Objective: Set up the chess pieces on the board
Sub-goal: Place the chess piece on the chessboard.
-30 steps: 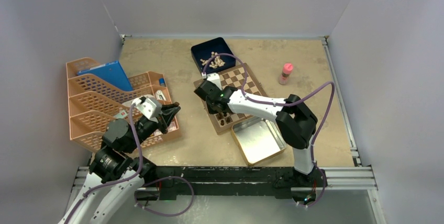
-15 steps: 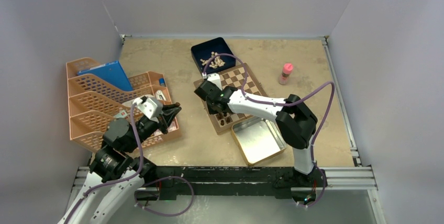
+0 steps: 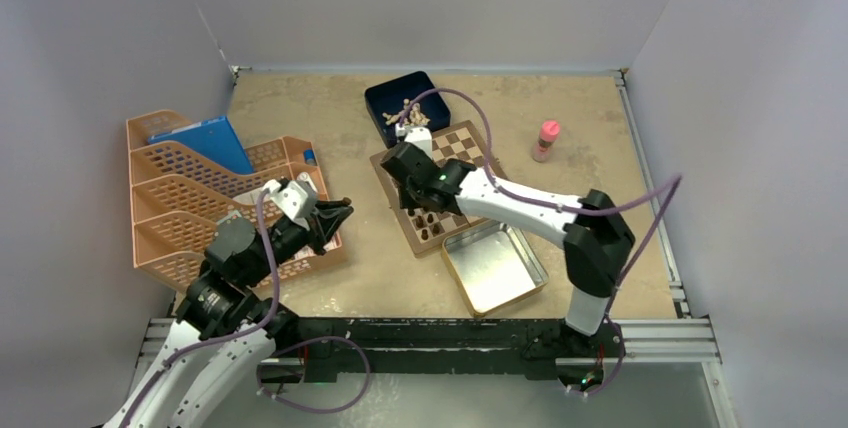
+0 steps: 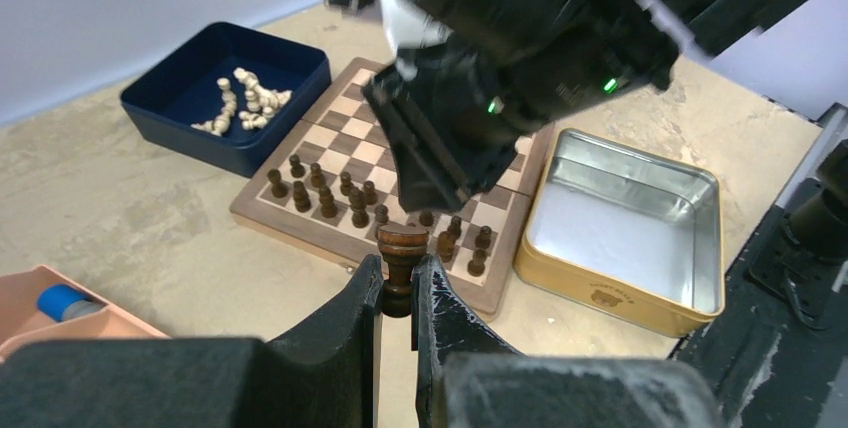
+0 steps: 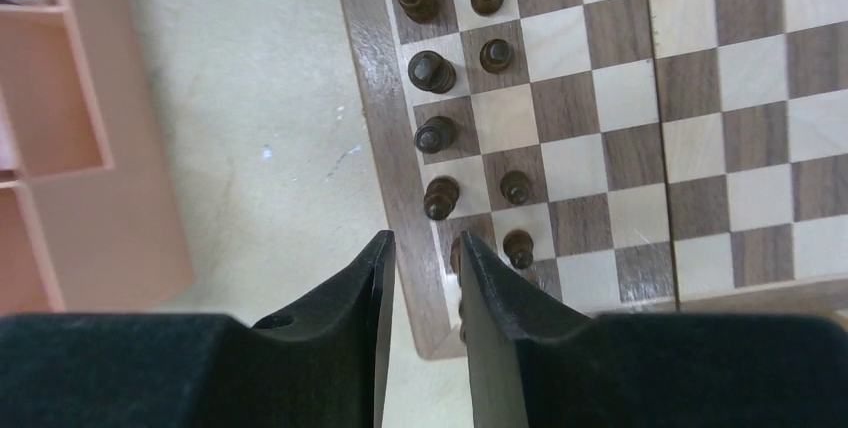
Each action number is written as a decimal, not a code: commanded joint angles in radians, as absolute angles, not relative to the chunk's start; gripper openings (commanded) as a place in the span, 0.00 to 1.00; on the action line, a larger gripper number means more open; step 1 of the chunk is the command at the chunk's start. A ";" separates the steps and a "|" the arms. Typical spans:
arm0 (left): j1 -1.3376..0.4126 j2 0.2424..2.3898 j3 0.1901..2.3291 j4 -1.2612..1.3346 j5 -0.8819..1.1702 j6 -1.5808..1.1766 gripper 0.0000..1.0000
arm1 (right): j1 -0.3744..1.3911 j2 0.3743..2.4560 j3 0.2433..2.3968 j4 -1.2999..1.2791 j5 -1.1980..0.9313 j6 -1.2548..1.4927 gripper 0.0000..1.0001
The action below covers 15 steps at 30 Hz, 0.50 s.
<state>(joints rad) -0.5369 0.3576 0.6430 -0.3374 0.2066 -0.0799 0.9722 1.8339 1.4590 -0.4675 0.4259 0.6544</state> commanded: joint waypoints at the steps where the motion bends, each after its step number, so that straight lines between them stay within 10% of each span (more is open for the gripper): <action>1: -0.533 0.388 0.662 -0.296 0.266 -0.144 0.00 | 0.967 1.675 1.438 -0.459 0.416 0.687 0.33; 15: -0.533 0.529 0.747 -0.371 0.529 -0.154 0.00 | 0.960 1.179 1.083 0.158 -0.155 0.730 0.40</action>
<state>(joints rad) -0.5369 0.4988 0.6895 -0.3744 0.4068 -0.1726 0.9661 1.2404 1.1286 -0.0872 0.0799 0.6632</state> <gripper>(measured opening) 0.082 0.383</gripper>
